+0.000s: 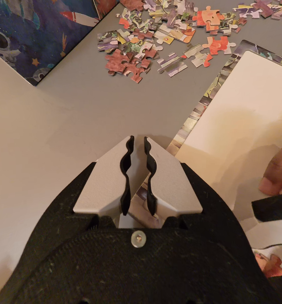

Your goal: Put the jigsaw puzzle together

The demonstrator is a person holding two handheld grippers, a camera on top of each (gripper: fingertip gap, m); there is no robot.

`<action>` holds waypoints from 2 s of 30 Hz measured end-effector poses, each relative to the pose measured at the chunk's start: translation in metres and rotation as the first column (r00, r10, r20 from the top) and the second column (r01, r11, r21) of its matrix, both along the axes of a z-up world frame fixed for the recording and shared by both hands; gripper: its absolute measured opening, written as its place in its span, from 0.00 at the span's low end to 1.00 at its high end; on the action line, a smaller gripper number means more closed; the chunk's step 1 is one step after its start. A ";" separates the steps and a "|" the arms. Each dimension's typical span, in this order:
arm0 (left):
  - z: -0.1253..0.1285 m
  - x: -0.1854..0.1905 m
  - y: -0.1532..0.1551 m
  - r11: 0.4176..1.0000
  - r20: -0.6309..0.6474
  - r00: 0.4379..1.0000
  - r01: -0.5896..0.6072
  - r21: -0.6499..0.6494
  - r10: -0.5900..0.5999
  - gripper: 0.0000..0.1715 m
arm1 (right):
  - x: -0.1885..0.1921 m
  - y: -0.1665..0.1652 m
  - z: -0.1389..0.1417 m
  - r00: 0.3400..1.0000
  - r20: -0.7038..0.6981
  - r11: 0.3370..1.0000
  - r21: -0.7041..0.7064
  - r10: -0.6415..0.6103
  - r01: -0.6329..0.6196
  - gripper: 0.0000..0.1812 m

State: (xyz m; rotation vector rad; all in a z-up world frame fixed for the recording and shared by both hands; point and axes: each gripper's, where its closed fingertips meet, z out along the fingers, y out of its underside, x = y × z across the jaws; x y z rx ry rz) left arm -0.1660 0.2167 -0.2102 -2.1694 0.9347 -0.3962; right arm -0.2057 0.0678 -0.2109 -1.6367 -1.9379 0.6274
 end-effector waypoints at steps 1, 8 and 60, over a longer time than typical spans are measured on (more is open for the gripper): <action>0.000 0.000 0.000 1.000 0.000 1.000 -0.001 0.004 0.001 0.07 | 0.002 0.001 0.000 1.000 0.001 1.000 0.003 0.000 0.000 0.39; 0.010 0.000 0.003 0.999 0.019 1.000 -0.010 0.054 0.009 0.06 | 0.022 0.016 0.017 0.989 -0.106 0.991 -0.099 -0.102 0.091 0.35; 0.003 0.001 0.003 0.999 -0.011 1.000 -0.001 0.044 0.001 0.06 | 0.015 0.005 0.002 0.998 -0.054 0.998 -0.038 -0.043 0.041 0.32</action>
